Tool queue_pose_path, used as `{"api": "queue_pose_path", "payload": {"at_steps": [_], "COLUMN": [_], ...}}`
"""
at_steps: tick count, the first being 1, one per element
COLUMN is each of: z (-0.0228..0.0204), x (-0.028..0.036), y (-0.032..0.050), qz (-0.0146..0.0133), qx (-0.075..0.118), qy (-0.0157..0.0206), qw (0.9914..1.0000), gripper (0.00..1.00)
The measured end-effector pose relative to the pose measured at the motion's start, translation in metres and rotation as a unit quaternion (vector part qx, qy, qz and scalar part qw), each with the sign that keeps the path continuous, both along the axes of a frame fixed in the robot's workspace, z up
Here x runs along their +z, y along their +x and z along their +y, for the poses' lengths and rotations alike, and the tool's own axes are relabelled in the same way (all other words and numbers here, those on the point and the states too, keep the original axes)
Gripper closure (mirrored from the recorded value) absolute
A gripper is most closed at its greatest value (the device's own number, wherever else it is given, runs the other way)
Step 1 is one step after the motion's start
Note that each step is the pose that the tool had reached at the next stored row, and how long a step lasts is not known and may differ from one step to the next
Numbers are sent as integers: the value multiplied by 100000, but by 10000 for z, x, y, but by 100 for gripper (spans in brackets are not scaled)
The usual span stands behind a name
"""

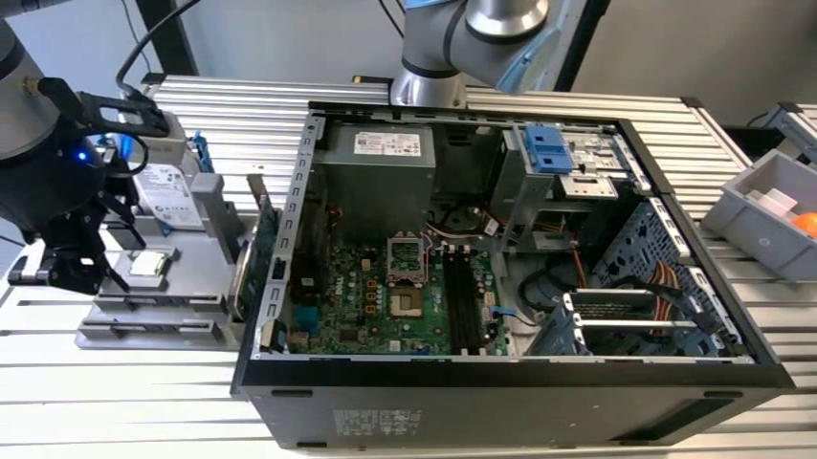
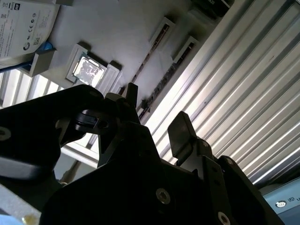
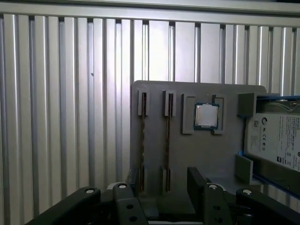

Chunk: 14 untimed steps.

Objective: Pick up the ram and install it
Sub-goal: 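Pick up the ram and move it above insertion slot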

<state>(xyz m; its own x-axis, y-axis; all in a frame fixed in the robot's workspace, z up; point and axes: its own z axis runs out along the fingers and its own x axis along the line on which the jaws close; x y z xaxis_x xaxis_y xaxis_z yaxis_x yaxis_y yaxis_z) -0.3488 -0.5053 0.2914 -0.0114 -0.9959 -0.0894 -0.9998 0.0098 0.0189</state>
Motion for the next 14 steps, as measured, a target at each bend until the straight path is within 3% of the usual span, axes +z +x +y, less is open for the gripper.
{"api": "queue_pose_path", "payload": {"at_steps": [14], "z": [0], "x": [-86], "y": [0], "qz": [-3], "qx": [4], "qy": [3], "qw": [100000], "gripper": [0]}}
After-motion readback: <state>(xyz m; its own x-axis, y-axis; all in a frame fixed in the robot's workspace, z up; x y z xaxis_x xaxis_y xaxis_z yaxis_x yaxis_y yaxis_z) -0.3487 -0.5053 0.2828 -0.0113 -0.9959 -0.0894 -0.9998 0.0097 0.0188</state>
